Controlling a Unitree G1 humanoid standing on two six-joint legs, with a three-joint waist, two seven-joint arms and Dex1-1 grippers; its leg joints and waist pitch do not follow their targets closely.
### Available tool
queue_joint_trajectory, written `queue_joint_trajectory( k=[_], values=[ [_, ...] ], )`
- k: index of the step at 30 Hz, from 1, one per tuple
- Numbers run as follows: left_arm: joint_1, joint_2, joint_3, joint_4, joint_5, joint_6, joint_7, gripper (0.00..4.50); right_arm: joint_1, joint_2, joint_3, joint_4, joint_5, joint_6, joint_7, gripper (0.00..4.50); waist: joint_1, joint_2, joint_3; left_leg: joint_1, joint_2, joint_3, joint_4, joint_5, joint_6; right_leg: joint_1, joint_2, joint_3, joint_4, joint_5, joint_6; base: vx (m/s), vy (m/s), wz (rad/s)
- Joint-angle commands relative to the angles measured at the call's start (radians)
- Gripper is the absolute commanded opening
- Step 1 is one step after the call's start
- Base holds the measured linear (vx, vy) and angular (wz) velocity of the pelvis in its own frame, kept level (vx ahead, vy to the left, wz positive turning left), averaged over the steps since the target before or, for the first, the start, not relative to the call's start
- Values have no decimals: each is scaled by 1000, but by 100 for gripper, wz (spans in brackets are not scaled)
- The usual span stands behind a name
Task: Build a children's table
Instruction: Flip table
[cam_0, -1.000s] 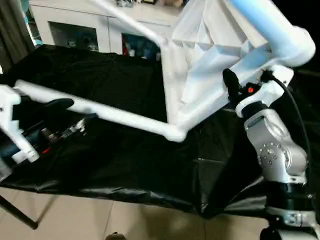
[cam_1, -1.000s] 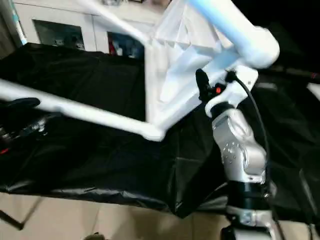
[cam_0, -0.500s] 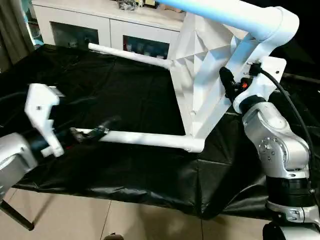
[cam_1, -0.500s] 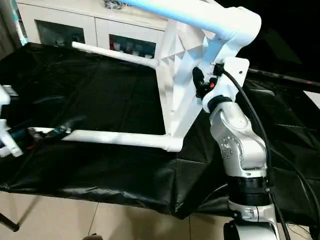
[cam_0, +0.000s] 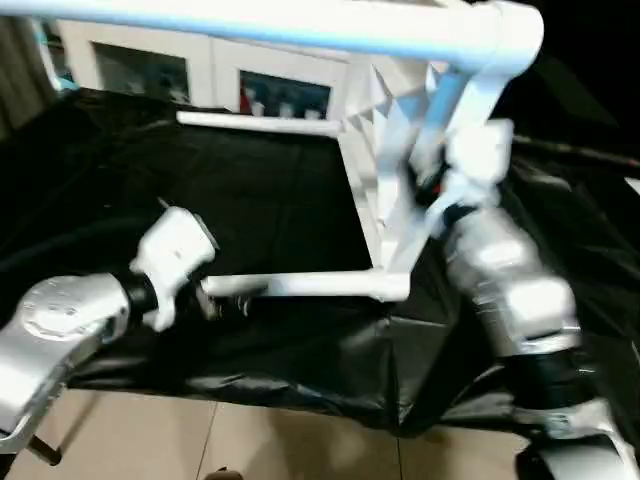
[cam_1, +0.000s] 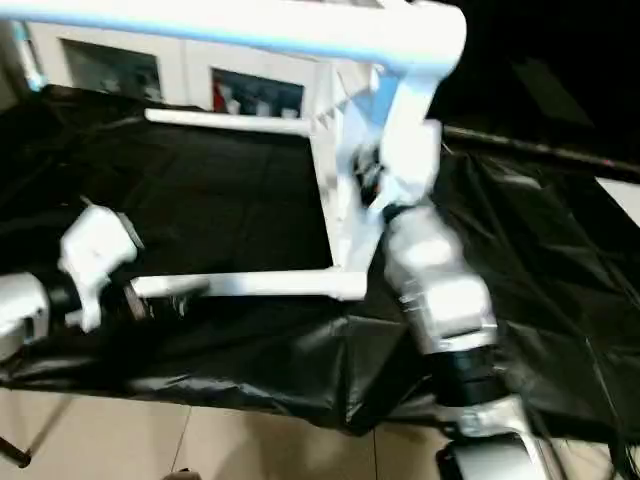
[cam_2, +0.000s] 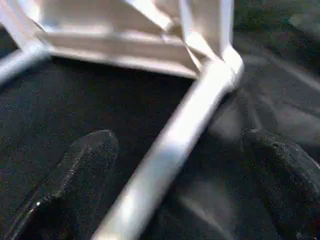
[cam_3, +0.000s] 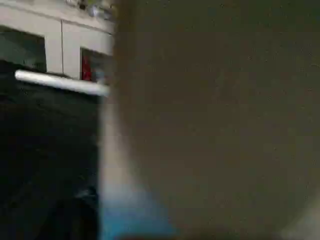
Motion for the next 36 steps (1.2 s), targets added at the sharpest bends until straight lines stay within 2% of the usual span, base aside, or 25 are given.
queue_joint_trajectory(
  k=[1,3,4,5,6,8,10,11,12,14,15,16,17,18,21,22,23,24,25,29,31,33,34,35,36],
  values=[
    [-29,-14,-2,7,29,-43,12,450,-1,-7,-5,20,-21,-25,5,326,-4,27,-52,20,37,-16,-77,-220,-139,18,-61,50,-64,-42,-65,0,0,0],
    [-38,-38,-3,19,51,-84,27,450,14,-8,-1,38,-33,-53,18,326,-5,21,-52,11,35,-15,-72,-149,-134,23,-57,49,-58,46,-62,0,0,0],
    [-41,-54,-6,21,65,-112,32,450,23,-8,4,60,-37,-74,34,326,-6,16,-50,10,34,-13,-72,-144,-131,24,-55,49,-59,53,-56,0,0,0],
    [-41,-58,-8,20,68,-118,33,450,24,-7,5,67,-37,-79,40,326,-6,15,-49,10,35,-12,-72,-152,-129,24,-56,49,-60,44,-54,0,0,0],
    [-44,-63,-35,14,152,-154,94,450,27,-5,7,121,-39,-116,62,326,-6,15,-48,11,36,-13,-73,-166,-129,24,-58,49,-62,23,-52,0,0,0],
    [-57,-55,-60,29,220,-216,112,450,22,2,3,180,-33,-158,86,326,-7,14,-47,11,39,-14,-74,-200,-122,23,-60,50,-68,-28,-43,0,0,0],
    [-62,-68,-50,47,253,-269,136,450,16,9,-5,227,-33,-180,91,326,-7,15,-45,13,40,-14,-75,-214,-124,21,-61,51,-70,-64,-47,0,0,0],
    [-64,-80,-39,55,248,-266,143,450,11,13,-10,247,-33,-186,93,326,-8,9,-44,13,41,-14,-75,-217,-123,20,-60,50,-71,-74,-55,0,0,0],
    [-69,-96,-18,71,274,-296,176,450,7,16,-12,276,-37,-205,101,326,-7,13,-44,14,41,-14,-75,-218,-126,19,-61,50,-68,-77,-65,0,0,0],
    [-74,-101,-10,85,305,-329,198,450,5,18,-11,290,-41,-218,108,326,-7,10,-44,14,42,-15,-75,-227,-123,19,-62,50,-70,-85,-69,0,0,0],
    [-71,-96,-8,92,341,-372,207,450,4,21,-10,304,-44,-233,119,326,-7,11,-44,11,43,-16,-76,-227,-117,19,-62,51,-72,-88,-67,0,0,0],
    [-66,-84,-11,94,404,-430,239,450,3,27,-11,320,-45,-245,127,326,-4,7,-44,12,44,-16,-75,-223,-115,19,-64,50,-71,-90,-67,0,0,0],
    [-58,-81,-11,91,431,-459,254,450,1,32,-12,338,-46,-258,134,310,-5,9,-44,13,45,-16,-76,-226,-114,17,-63,51,-72,-87,-66,0,0,0],
    [-55,-69,-17,87,502,-504,300,450,-4,34,-10,359,-52,-278,140,291,-7,6,-44,12,46,-17,-75,-220,-113,18,-63,50,-70,-71,-69,0,0,0],
    [-58,-69,-14,77,526,-529,315,450,-10,36,-8,379,-57,-298,149,285,-6,7,-44,14,47,-16,-74,-220,-112,16,-62,50,-68,-67,-78,0,0,0],
    [-72,-72,-3,71,559,-555,342,450,-15,38,-7,394,-58,-313,156,265,-5,0,-43,14,46,-15,-73,-217,-108,16,-62,50,-67,-68,-84,0,0,0],
    [-97,-75,13,66,594,-560,375,450,-21,41,-8,405,-58,-322,163,265,-6,-4,-43,13,47,-15,-74,-221,-105,16,-63,50,-69,-75,-86,0,0,0],
    [-118,-85,28,64,590,-552,386,450,-24,43,-8,411,-58,-326,166,248,-5,2,-43,15,48,-16,-74,-233,-109,15,-65,50,-68,-95,-87,0,0,0],
    [-131,-96,39,65,584,-549,388,450,-26,44,-9,416,-60,-331,169,248,-6,4,-43,15,48,-16,-74,-235,-112,14,-65,50,-68,-94,-90,0,0,0],
    [-179,-81,63,89,646,-549,425,450,-40,50,-14,448,-68,-351,174,212,-7,-7,-41,13,46,-15,-72,-218,-117,15,-63,48,-66,-77,-92,0,0,0],
    [-205,-72,89,107,691,-550,467,450,-48,53,-18,466,-72,-366,177,206,-9,-6,-43,12,46,-15,-70,-220,-112,14,-62,49,-67,-80,-88,0,0,0],
    [-213,-70,110,112,714,-557,495,450,-51,55,-19,476,-74,-376,179,205,-8,-5,-44,8,46,-17,-69,-194,-112,19,-63,48,-64,-60,-89,0,0,0],
    [-213,-70,110,112,714,-557,495,450,-51,55,-19,476,-74,-376,179,204,-8,-5,-44,12,46,-15,-67,-188,-112,14,-61,47,-62,-42,-93,0,0,0],
    [-214,-58,123,106,760,-568,525,450,-50,55,-20,478,-74,-381,180,204,-7,-3,-44,12,47,-15,-67,-188,-111,14,-60,47,-62,-36,-95,0,0,0],
    [-214,-56,126,104,773,-573,534,450,-50,55,-20,479,-75,-382,180,203,-7,-2,-45,13,47,-15,-67,-187,-110,14,-59,47,-61,-24,-96,0,0,0]
  ],
)
